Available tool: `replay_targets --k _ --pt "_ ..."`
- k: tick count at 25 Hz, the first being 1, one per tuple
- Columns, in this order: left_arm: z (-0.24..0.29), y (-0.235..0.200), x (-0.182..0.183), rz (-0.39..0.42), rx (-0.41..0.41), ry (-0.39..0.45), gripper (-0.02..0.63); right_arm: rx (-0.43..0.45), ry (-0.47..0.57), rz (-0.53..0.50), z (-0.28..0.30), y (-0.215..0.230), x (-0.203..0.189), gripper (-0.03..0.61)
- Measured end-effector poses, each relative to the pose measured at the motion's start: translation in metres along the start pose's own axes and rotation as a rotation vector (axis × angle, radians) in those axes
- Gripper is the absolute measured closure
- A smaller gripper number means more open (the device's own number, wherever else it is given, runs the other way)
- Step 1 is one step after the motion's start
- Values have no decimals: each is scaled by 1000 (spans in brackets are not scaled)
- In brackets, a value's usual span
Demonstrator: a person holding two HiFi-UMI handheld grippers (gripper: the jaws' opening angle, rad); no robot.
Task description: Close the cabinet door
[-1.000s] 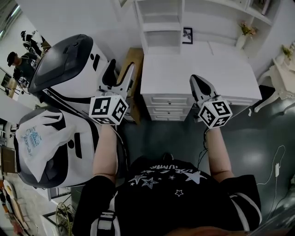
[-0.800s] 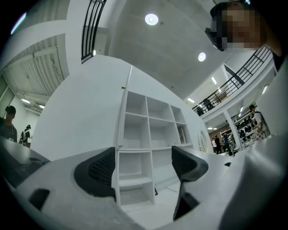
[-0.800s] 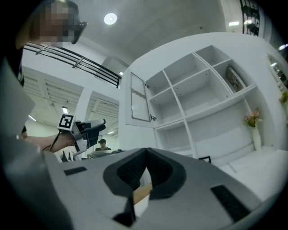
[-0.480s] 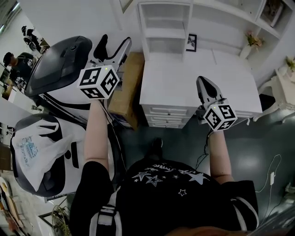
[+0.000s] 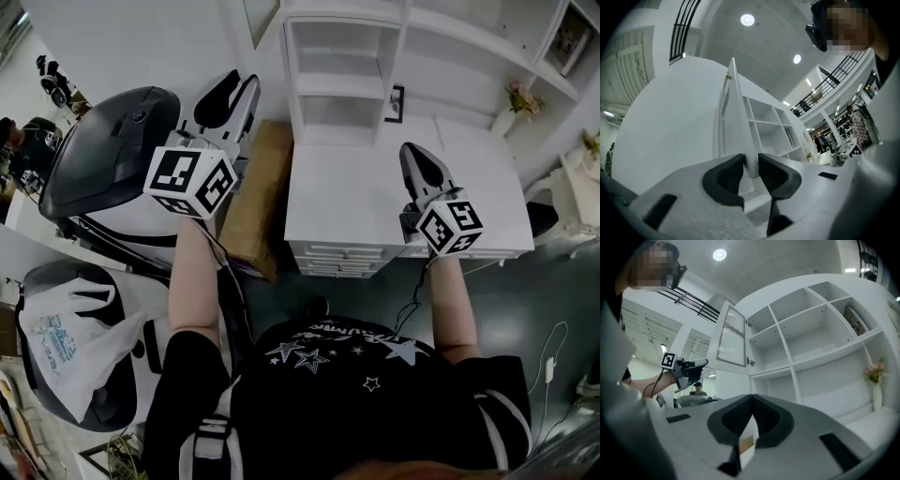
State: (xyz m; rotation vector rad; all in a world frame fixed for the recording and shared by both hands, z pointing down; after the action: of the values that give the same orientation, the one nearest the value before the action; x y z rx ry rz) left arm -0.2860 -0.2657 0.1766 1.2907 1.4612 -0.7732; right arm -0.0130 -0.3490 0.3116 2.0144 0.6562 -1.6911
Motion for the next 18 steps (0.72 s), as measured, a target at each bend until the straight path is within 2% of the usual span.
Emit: replay_targets --k 4,8,11,18 --pt "3 7 0 -33 -23 34 511 10 3 9 24 3 -4 572" --pt "15 22 -1 -29 -54 54 506 3 1 11 39 7 -6 572" --pt "25 34 -1 -55 -87 97 502 -7 2 9 49 13 -5 572" --pt "73 81 -10 -33 -217 148 499 -115 13 -5 41 42 -1 572"
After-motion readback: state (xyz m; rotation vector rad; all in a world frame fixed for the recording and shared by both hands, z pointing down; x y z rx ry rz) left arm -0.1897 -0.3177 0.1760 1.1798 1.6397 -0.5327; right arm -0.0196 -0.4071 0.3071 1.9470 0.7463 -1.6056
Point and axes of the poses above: the fingertips, and each gripper's own axes: z forward along the fingers, y to its right, x out of its top, the point moved 3 cm from there along -z, backward along the fingers, and after that the axes turned 4 degrees about -z, right-handed, at the moved point
